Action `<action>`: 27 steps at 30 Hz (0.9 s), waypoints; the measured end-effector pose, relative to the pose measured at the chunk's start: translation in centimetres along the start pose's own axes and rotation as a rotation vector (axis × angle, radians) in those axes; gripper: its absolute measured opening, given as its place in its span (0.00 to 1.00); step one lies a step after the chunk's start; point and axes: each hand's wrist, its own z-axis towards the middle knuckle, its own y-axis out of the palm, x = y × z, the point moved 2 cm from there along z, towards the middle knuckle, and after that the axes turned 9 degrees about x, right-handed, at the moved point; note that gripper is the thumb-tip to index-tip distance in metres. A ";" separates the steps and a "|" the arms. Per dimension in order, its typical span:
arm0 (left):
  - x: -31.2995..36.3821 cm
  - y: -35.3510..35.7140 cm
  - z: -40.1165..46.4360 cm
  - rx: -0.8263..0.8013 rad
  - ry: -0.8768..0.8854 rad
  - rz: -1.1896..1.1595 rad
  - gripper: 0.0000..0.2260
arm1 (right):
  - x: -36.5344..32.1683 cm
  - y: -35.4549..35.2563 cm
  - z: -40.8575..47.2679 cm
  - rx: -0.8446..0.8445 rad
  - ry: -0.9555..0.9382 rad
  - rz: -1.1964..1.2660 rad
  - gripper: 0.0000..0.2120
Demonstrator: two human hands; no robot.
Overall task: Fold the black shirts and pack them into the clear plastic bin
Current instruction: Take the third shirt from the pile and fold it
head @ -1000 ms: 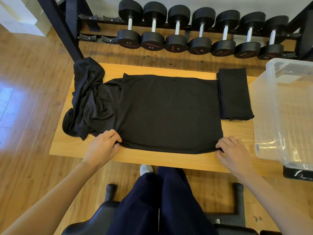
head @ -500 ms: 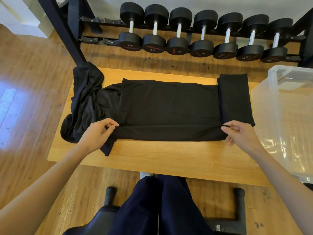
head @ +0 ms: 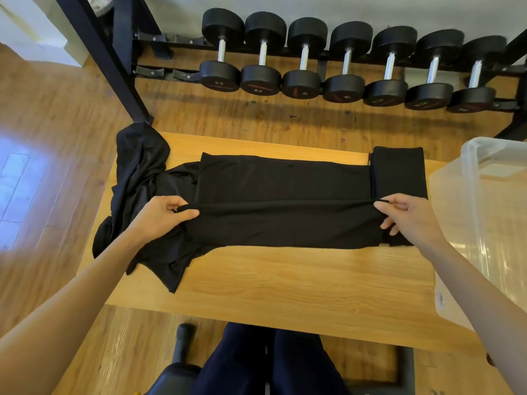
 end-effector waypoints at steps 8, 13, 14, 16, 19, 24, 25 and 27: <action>4.8 -0.7 1.8 0.113 -0.082 -0.273 0.15 | -3.3 -0.8 2.7 0.081 0.080 0.076 0.05; 9.2 0.9 0.6 0.050 -0.068 -0.408 0.13 | -6.2 -0.6 1.6 0.094 0.026 0.190 0.03; 10.0 1.4 0.2 0.033 -0.068 -0.428 0.12 | -6.8 -0.5 1.3 0.090 0.014 0.231 0.03; 11.7 2.4 -0.8 0.001 -0.063 -0.466 0.08 | -7.8 -0.2 0.4 0.090 -0.018 0.282 0.03; 13.7 4.6 -2.3 -0.078 0.007 -0.485 0.06 | -8.9 0.9 -0.8 0.086 -0.056 0.298 0.04; 15.3 8.1 -3.5 -0.083 0.046 -0.489 0.05 | -10.0 3.5 -3.0 0.018 -0.087 0.404 0.04; 15.5 8.7 -3.7 -0.053 0.042 -0.492 0.06 | -10.1 4.0 -3.4 0.005 -0.088 0.409 0.05; 15.6 9.8 -4.1 0.025 0.041 -0.479 0.08 | -10.3 4.9 -4.2 -0.007 -0.099 0.414 0.06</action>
